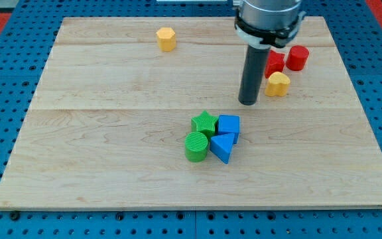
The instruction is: Slide the yellow heart closer to the red circle
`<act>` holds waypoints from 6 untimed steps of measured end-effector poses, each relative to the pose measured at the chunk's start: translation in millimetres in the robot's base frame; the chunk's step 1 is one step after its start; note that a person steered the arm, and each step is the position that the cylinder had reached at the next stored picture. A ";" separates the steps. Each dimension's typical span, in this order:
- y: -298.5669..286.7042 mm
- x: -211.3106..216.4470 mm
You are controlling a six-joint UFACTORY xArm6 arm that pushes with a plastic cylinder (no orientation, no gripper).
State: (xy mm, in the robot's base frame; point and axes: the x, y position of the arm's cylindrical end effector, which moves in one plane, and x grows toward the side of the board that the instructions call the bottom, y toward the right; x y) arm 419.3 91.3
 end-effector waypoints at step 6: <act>120.3 -19.8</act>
